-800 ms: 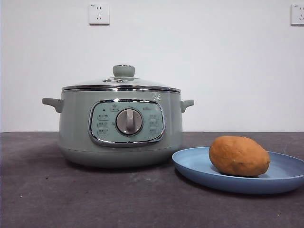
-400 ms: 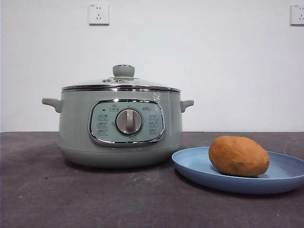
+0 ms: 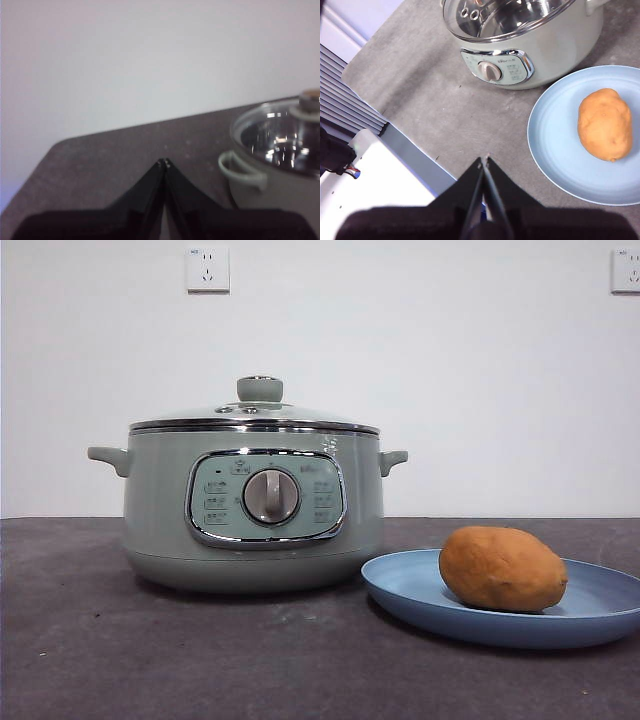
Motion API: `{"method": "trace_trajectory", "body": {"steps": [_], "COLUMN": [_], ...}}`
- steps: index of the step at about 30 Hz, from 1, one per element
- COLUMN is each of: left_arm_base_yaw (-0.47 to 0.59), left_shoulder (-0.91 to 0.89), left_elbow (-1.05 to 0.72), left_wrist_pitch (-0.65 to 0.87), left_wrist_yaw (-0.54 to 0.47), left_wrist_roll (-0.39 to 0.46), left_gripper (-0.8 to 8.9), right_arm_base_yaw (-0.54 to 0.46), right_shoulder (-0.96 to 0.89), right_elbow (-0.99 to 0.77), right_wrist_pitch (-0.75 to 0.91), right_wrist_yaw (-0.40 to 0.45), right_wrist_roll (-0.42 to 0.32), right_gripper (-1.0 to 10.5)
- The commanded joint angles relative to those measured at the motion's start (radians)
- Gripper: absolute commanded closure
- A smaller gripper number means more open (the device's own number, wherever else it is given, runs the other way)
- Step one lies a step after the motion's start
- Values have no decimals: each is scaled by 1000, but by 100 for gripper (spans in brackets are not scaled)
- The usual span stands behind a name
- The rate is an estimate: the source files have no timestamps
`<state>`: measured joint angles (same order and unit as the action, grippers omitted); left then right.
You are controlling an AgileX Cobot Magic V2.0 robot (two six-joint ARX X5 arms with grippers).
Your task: Take the potato out from the steamer,put the potato on the plate,close the lid
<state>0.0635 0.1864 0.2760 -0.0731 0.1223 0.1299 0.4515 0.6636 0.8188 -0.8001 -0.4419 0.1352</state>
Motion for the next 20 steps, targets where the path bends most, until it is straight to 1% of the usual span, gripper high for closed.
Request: {"method": "trace_trajectory", "body": {"steps": [1, 7, 16, 20], "left_arm_base_yaw": [3, 3, 3, 3], "left_shoulder": [-48, -124, -154, -186], "left_elbow": [-70, -184, -267, -274], "left_wrist_pitch": [12, 11, -8, -80], "left_wrist_yaw": [0, 0, -18, -18], "left_wrist_roll": [-26, -34, -60, -60], "left_gripper": [817, 817, 817, 817], "right_arm_base_yaw": [2, 2, 2, 2], "right_shoulder": [-1, -1, -1, -1], "right_elbow": [5, 5, 5, 5], "right_wrist_pitch": [3, 3, 3, 3], "right_wrist_yaw": [3, 3, 3, 3], "right_wrist_roll": [5, 5, 5, 5], "right_gripper": [945, 945, 945, 946]}}
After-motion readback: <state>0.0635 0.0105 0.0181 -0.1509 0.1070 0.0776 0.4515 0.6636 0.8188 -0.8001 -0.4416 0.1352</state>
